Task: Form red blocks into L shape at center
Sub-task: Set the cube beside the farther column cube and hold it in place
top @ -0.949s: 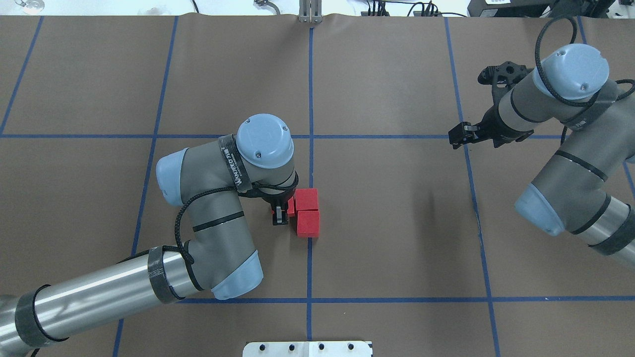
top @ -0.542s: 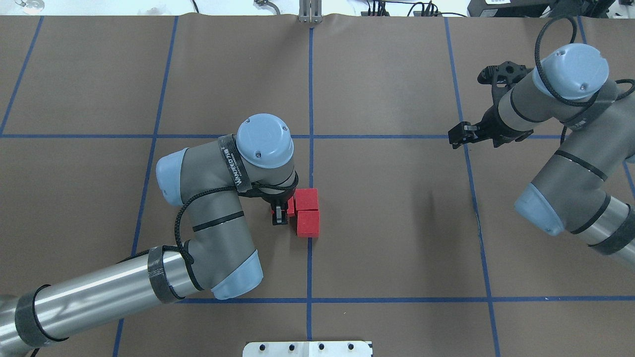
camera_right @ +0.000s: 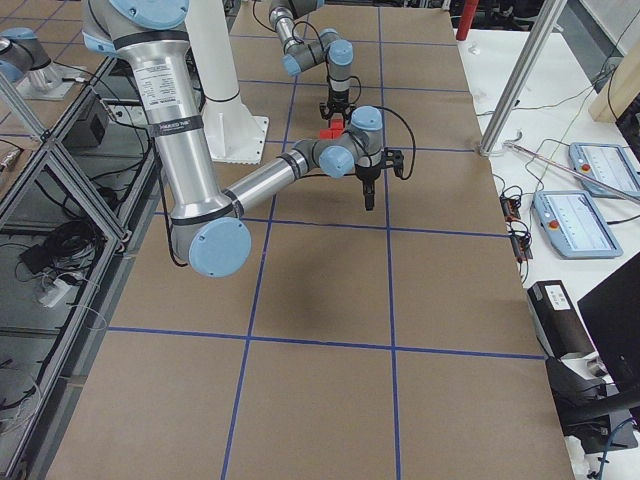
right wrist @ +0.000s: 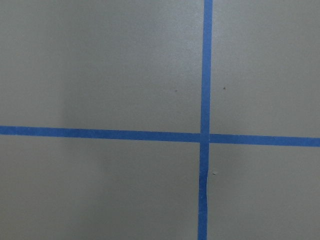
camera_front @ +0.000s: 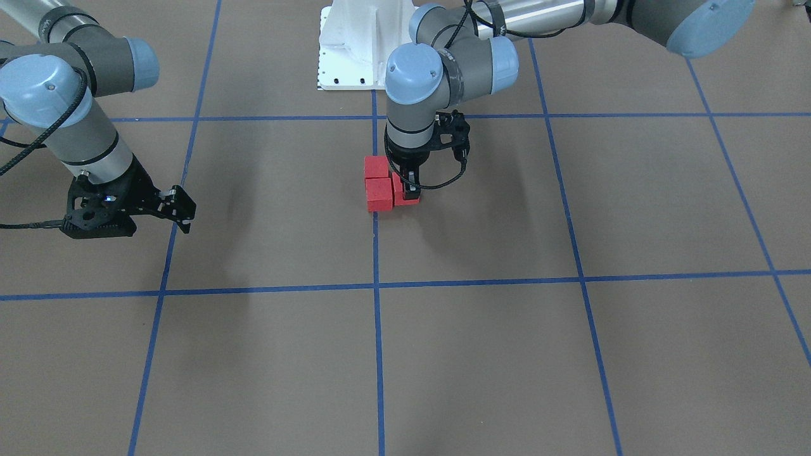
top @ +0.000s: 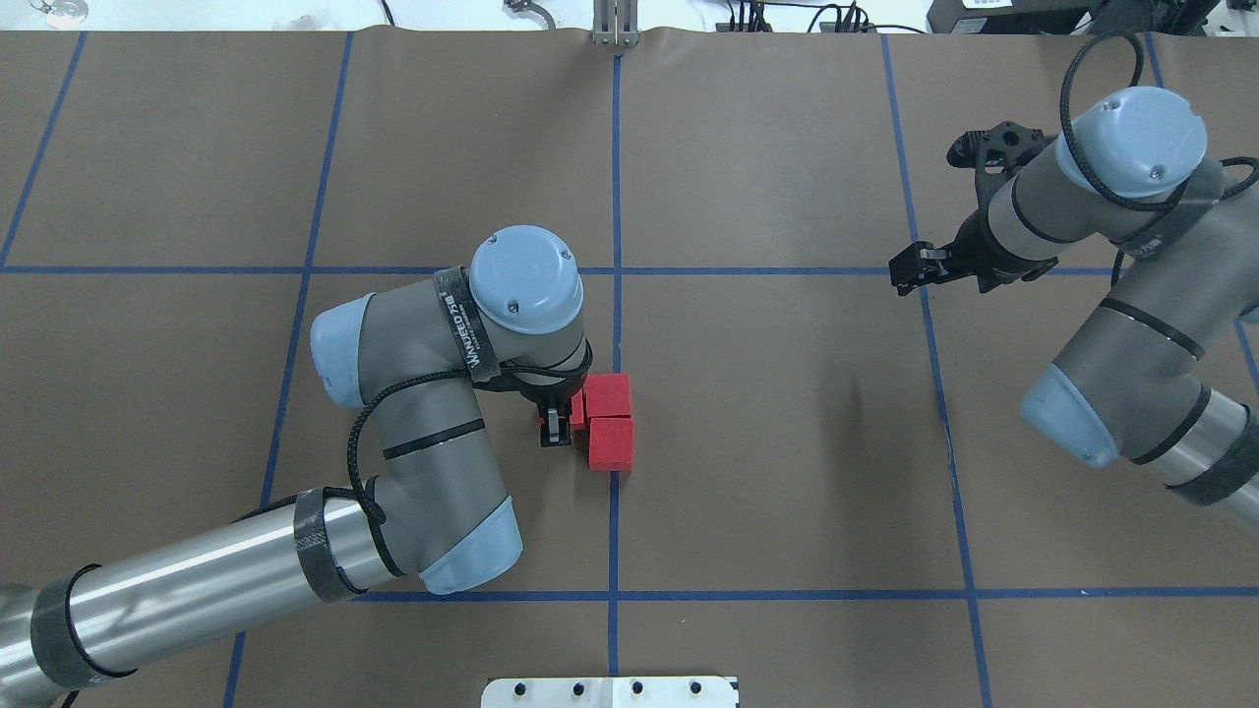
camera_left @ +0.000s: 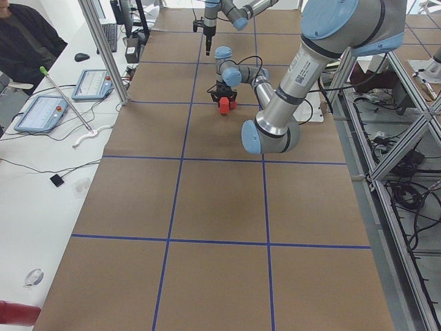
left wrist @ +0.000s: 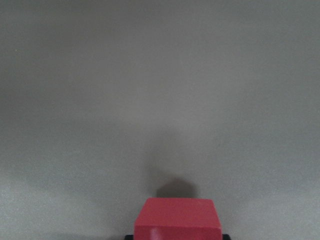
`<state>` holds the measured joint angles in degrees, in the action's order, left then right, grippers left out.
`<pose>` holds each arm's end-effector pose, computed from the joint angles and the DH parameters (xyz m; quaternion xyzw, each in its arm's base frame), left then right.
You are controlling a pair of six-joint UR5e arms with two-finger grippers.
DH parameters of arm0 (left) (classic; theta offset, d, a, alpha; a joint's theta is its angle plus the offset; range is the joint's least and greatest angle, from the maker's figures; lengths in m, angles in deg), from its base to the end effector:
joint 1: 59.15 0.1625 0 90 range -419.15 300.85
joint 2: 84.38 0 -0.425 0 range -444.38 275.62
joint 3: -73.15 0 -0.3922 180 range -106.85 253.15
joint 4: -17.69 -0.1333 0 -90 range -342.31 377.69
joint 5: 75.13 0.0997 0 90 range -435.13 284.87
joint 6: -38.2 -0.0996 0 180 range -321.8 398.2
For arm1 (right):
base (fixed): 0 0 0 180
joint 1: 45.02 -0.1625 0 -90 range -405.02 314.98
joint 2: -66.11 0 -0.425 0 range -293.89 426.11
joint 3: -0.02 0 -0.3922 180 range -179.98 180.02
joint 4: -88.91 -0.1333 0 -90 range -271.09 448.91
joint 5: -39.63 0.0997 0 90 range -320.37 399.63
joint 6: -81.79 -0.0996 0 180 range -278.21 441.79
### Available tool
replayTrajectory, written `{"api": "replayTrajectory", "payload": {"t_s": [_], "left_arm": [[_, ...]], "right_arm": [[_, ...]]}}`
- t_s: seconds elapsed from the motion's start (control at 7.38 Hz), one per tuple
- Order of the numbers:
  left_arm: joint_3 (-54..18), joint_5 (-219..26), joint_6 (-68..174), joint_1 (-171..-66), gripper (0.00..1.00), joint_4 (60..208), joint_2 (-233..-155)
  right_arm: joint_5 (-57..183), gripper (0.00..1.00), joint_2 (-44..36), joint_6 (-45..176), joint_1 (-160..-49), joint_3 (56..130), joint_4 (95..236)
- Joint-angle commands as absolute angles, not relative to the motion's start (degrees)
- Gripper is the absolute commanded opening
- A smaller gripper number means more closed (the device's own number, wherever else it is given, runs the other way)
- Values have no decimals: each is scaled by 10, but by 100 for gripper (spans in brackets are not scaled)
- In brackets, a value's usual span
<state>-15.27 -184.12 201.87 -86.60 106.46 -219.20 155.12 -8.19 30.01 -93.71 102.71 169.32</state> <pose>0.5946 -0.4225 0.1985 -0.2804 0.2647 -0.6735 0.6306 -0.3242 -0.5058 0.3947 0.0669 -0.3739 0.0127 0.9250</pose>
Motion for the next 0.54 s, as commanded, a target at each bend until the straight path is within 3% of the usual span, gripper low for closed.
{"api": "replayTrajectory", "payload": {"t_s": [0.0, 0.41], "left_arm": [[-152, -1841, 2019, -866, 0, 1065, -2192], [-146, -1841, 2019, -866, 0, 1068, -2196]], "right_arm": [[1551, 100, -82, 299, -937, 1027, 1692], [1551, 100, -82, 300, -937, 1027, 1692]]}}
